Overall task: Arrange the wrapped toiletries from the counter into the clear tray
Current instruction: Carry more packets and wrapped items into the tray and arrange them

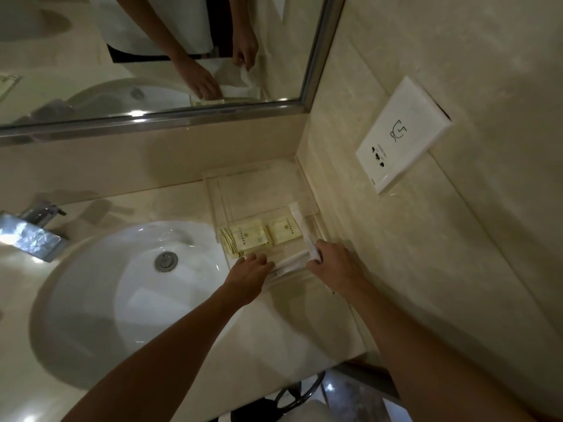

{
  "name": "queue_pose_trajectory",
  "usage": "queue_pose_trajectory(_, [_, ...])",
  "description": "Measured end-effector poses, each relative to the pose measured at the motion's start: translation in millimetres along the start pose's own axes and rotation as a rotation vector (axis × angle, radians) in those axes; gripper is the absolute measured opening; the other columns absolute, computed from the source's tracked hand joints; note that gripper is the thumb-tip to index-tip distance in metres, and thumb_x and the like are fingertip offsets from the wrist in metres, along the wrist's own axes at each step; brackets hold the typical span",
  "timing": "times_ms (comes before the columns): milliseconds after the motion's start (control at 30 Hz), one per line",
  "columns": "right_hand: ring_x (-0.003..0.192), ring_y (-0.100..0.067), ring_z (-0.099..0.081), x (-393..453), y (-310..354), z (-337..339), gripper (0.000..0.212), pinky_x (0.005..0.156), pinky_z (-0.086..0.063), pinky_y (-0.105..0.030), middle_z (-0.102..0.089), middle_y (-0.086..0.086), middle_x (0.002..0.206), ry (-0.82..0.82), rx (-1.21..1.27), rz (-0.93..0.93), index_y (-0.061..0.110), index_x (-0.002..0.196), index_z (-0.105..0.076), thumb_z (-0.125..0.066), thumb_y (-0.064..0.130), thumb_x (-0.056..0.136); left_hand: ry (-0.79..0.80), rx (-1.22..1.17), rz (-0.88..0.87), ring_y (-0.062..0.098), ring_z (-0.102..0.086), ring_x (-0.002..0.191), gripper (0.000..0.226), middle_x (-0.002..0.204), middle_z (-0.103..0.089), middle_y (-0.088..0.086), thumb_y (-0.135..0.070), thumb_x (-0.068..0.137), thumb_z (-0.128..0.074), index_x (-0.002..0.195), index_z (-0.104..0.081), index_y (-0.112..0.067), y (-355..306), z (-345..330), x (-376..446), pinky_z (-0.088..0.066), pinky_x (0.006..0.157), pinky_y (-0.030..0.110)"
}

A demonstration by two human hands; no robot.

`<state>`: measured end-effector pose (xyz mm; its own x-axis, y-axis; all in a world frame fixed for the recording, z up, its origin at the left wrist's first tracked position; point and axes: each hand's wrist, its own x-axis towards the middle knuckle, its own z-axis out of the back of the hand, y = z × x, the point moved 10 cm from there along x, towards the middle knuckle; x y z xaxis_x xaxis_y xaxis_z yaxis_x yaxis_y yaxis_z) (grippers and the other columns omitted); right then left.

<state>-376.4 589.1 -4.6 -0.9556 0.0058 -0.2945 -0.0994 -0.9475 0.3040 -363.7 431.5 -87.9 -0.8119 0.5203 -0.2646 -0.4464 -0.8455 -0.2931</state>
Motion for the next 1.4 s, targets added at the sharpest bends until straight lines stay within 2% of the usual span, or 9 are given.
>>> queue_pose_trajectory(200, [0.070,-0.018,-0.048,8,14,-6,0.012,0.055,-0.030,-0.026,-0.046,0.000,0.083,0.035,-0.117,0.133,0.018,0.082,-0.048,-0.060,0.019,0.085,-0.006,-0.124,0.036,0.027,-0.047,0.121,0.057,0.129,-0.054,0.005,-0.002,0.087,-0.051,0.140,-0.044,-0.021,7,2,-3,-0.043,0.098,0.041])
queue_pose_trajectory(367, [0.076,-0.017,-0.048,17,28,-15,0.015,0.057,-0.029,-0.025,-0.057,-0.007,0.098,0.067,-0.123,0.209,0.010,0.099,-0.058,-0.058,0.018,0.087,-0.155,-0.194,0.143,0.022,-0.051,0.118,0.029,0.121,-0.062,-0.003,-0.036,0.089,-0.054,0.113,-0.065,-0.025,30,18,-21,-0.033,0.092,0.038])
queue_pose_trajectory(500, [0.078,-0.023,-0.054,22,35,-20,0.006,0.061,-0.034,-0.029,-0.055,-0.009,0.089,0.087,-0.081,0.230,0.015,0.088,-0.052,-0.057,0.016,0.086,-0.304,-0.286,0.342,0.019,-0.054,0.104,0.026,0.110,-0.065,-0.005,-0.044,0.079,-0.062,0.096,-0.066,-0.026,66,31,-43,-0.030,0.087,0.036])
queue_pose_trajectory(667, [0.096,-0.027,-0.067,26,45,-35,0.028,0.068,-0.042,-0.029,-0.068,-0.012,0.109,0.118,-0.250,0.355,0.011,0.115,-0.058,-0.055,0.017,0.088,-0.347,-0.562,0.367,0.016,-0.052,0.090,0.052,0.103,-0.055,-0.007,-0.038,0.072,-0.069,0.116,-0.045,-0.028,87,27,-62,-0.034,0.086,0.035])
queue_pose_trajectory(767, [0.116,-0.024,-0.060,25,45,-48,0.041,0.089,-0.046,-0.034,-0.057,-0.006,0.134,0.141,-0.379,0.413,0.019,0.135,-0.049,-0.049,0.026,0.094,-0.302,-0.558,0.282,0.015,-0.051,0.090,0.065,0.112,-0.056,-0.004,-0.044,0.070,-0.071,0.126,-0.043,-0.028,78,28,-59,-0.040,0.085,0.036])
queue_pose_trajectory(833, [0.117,-0.023,-0.058,22,40,-56,0.046,0.091,-0.045,-0.035,-0.050,-0.005,0.140,0.161,-0.412,0.425,0.021,0.140,-0.044,-0.049,0.031,0.096,-0.253,-0.473,0.218,0.017,-0.052,0.099,0.064,0.122,-0.058,-0.003,-0.051,0.071,-0.068,0.127,-0.048,-0.030,67,26,-56,-0.041,0.087,0.036])
queue_pose_trajectory(1000, [0.098,-0.028,-0.063,23,39,-69,0.046,0.069,-0.043,-0.035,-0.048,-0.010,0.131,0.221,-0.419,0.462,0.012,0.128,-0.047,-0.059,0.028,0.087,-0.129,-0.331,0.149,0.017,-0.048,0.112,0.056,0.130,-0.060,-0.007,-0.058,0.077,-0.060,0.127,-0.054,-0.033,45,16,-45,-0.039,0.088,0.035])
queue_pose_trajectory(1167, [0.111,-0.025,-0.056,25,31,-76,0.049,0.080,-0.041,-0.034,-0.039,-0.005,0.139,0.277,-0.300,0.387,0.016,0.133,-0.043,-0.058,0.038,0.091,-0.109,-0.251,0.155,0.017,-0.047,0.106,0.045,0.125,-0.063,-0.009,-0.049,0.084,-0.059,0.125,-0.055,-0.032,40,16,-39,-0.038,0.086,0.033])
queue_pose_trajectory(1400, [0.087,-0.018,-0.052,25,37,-71,0.028,0.073,-0.046,-0.037,-0.044,0.002,0.112,0.311,-0.147,0.366,0.020,0.097,-0.046,-0.056,0.046,0.091,-0.131,-0.229,0.174,0.019,-0.048,0.107,0.035,0.121,-0.063,-0.006,-0.046,0.081,-0.063,0.110,-0.057,-0.028,43,17,-39,-0.038,0.085,0.032])
